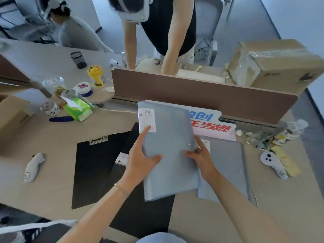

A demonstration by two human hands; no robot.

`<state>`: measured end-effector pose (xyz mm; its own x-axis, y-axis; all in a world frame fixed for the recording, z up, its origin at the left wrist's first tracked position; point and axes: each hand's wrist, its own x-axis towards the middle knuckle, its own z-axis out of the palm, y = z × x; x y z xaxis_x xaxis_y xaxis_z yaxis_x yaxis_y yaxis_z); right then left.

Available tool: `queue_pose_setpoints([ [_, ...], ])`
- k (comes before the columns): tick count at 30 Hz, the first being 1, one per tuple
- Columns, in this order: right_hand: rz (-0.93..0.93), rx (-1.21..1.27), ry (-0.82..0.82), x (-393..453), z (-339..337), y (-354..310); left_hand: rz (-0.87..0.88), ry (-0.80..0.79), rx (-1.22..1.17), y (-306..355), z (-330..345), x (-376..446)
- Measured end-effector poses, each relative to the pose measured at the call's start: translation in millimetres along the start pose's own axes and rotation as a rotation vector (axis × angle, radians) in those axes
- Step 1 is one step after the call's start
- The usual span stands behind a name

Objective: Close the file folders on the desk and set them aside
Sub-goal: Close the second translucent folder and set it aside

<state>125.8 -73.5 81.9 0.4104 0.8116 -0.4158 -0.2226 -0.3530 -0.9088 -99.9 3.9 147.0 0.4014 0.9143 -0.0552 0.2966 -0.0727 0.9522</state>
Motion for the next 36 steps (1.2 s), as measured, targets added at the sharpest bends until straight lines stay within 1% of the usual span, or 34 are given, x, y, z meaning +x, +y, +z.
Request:
queue_pose_setpoints([
  [3,-0.073,-0.096,0.132,-10.0,-24.9,1.2,-0.032,-0.009,0.062,-6.3,27.4,4.9],
  [7,-0.177,-0.273,0.225,-22.7,-56.4,10.4,-0.043,-0.038,0.181,-19.7,67.5,9.9],
  [11,-0.186,-0.412,0.267,-30.3,-91.3,22.6,-0.089,-0.100,0.279,-27.2,105.2,12.2],
  [17,-0.111,-0.596,0.318,-47.0,-137.8,43.4,-0.070,-0.206,0.395,-46.3,161.1,18.2],
  [22,-0.021,-0.687,0.355,-49.4,-176.8,65.7,-0.067,-0.320,0.464,-54.8,211.5,21.7],
  [26,0.056,-0.781,0.361,-41.8,-201.3,82.3,-0.109,-0.389,0.494,-56.4,242.6,26.7],
  [32,0.133,-0.860,0.296,-18.1,-215.2,93.2,-0.166,-0.369,0.571,-72.3,270.7,35.3],
  [36,0.203,-0.880,0.295,-4.2,-218.8,99.5,-0.169,-0.363,0.658,-87.0,279.9,39.6],
])
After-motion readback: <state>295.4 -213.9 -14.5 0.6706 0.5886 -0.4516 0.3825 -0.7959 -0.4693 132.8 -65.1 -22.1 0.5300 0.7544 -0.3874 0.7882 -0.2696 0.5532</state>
